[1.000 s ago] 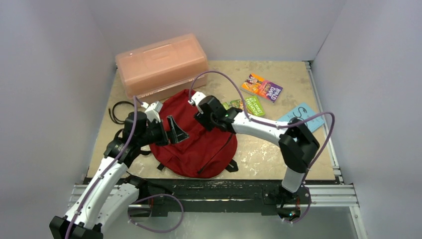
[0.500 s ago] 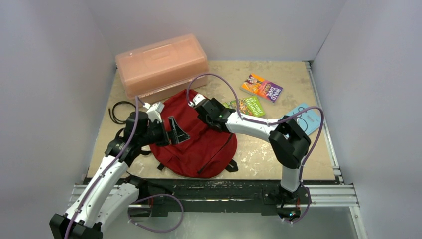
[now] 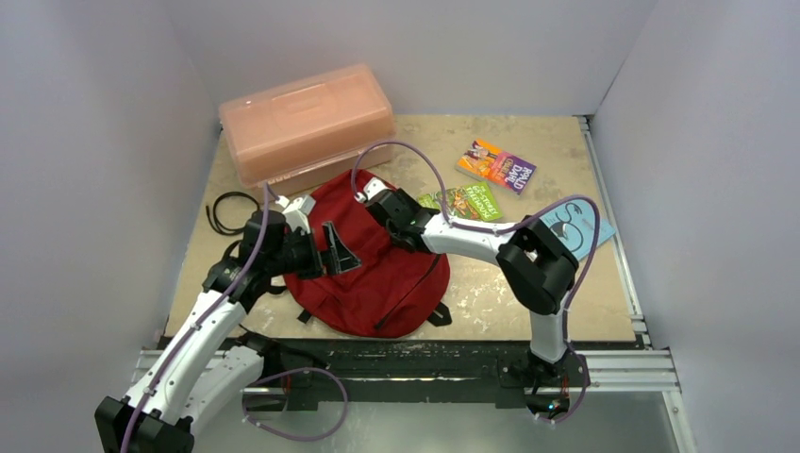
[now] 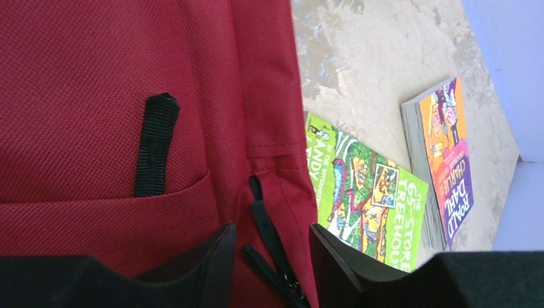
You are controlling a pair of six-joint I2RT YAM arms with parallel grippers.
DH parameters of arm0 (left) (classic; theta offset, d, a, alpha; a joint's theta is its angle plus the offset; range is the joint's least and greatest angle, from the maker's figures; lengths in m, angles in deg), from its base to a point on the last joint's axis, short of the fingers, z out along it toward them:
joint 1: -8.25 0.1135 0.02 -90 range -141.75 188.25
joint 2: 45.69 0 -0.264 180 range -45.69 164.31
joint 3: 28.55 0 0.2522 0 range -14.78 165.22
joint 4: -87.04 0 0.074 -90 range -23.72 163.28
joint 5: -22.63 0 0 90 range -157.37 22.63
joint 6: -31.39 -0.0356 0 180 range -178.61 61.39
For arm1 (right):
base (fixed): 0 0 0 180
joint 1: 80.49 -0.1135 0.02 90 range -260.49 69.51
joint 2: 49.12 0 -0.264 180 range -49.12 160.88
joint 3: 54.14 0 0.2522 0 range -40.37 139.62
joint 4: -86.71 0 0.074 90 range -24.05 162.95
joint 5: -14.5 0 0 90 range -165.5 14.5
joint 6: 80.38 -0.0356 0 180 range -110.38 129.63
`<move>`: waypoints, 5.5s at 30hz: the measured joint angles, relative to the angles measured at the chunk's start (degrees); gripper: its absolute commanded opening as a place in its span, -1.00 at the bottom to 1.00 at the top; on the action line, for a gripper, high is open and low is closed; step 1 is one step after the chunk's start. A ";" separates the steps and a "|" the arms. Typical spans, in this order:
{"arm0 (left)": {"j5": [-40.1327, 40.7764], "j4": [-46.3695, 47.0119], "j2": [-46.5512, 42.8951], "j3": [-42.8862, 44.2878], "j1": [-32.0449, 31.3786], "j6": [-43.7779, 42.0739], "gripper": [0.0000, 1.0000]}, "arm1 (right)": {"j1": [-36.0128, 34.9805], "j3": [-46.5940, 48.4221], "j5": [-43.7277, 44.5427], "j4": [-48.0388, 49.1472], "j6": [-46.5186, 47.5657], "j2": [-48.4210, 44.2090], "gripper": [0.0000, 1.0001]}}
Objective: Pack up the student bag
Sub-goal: Unzip the student bag at the center of the board.
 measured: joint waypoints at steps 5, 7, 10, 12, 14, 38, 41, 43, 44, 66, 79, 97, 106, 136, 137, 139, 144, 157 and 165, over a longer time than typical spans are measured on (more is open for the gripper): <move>0.02 -0.02 0.33 0.00 -0.17 0.00 1.00 | 0.00 0.00 0.02 0.24 0.04 1.73 -0.48; 0.00 0.00 0.55 0.00 -0.22 0.00 1.00 | -0.02 -0.15 0.59 0.85 -0.31 1.42 -0.59; -0.02 0.07 1.95 0.28 -0.66 0.02 1.00 | -0.04 -1.79 1.51 2.64 -1.16 -0.55 -0.75; -0.17 0.22 3.80 1.03 -0.98 0.04 1.00 | -0.02 -3.43 1.73 3.96 -1.97 -2.86 -0.90; -0.22 0.83 6.10 2.12 -1.42 0.13 1.00 | -0.02 -5.60 1.60 6.01 -3.13 -5.77 -1.00; 4.94 14.16 50.97 27.69 -7.61 4.07 0.52 | 9.60 -24.46 -20.28 21.44 -23.71 -25.64 -1.00; 6.40 15.54 54.71 28.22 -7.63 5.38 0.17 | 9.60 -26.77 -22.77 22.69 -25.16 -28.46 -1.00; 7.76 15.54 56.78 28.55 -7.61 6.23 -0.05 | 9.60 -28.15 -23.41 23.17 -25.75 -30.40 -1.00; 8.61 15.56 57.92 28.68 -7.61 6.60 -0.12 | 9.62 -29.18 -23.82 23.65 -26.03 -31.76 -1.00; 13.42 23.17 63.25 26.62 -5.22 13.40 -0.46 | 10.49 -44.30 -39.36 16.06 -28.39 -60.94 -1.00; 8.26 20.68 46.49 23.65 -6.71 8.70 0.60 | 10.49 -47.95 -40.50 17.05 -28.70 -63.08 -1.00; 9.09 4.20 58.75 38.01 -21.16 29.53 -0.14 | 10.49 -52.46 -39.63 20.22 -28.96 -69.09 -1.00; 13.68 -1.36 61.29 43.91 -22.60 29.79 -0.19 | 10.49 -52.50 -39.26 19.85 -28.96 -69.85 -1.00; 24.06 -5.55 62.84 53.33 -19.41 28.37 -1.00 | 8.48 -52.48 -56.59 21.77 -28.94 -67.08 -1.00; 24.52 -6.14 62.84 54.23 -19.34 28.17 -1.00 | 7.04 -52.48 -58.10 21.99 -28.89 -66.05 -1.00; 25.05 -6.73 62.84 55.43 -19.39 27.36 -1.00 | 4.70 -52.48 -58.99 22.08 -28.79 -65.42 -1.00; 25.64 -6.95 62.82 55.65 -19.43 25.66 -1.00 | 3.74 -52.48 -56.15 23.28 -29.51 -66.73 -1.00; 23.10 -2.78 46.34 43.39 -16.81 12.90 0.80 | 3.67 -50.45 -49.07 24.33 -34.29 -61.44 -1.00; 19.15 3.69 28.48 29.75 -16.15 6.12 0.86 | 4.33 -49.48 -46.49 25.07 -36.41 -58.47 -1.00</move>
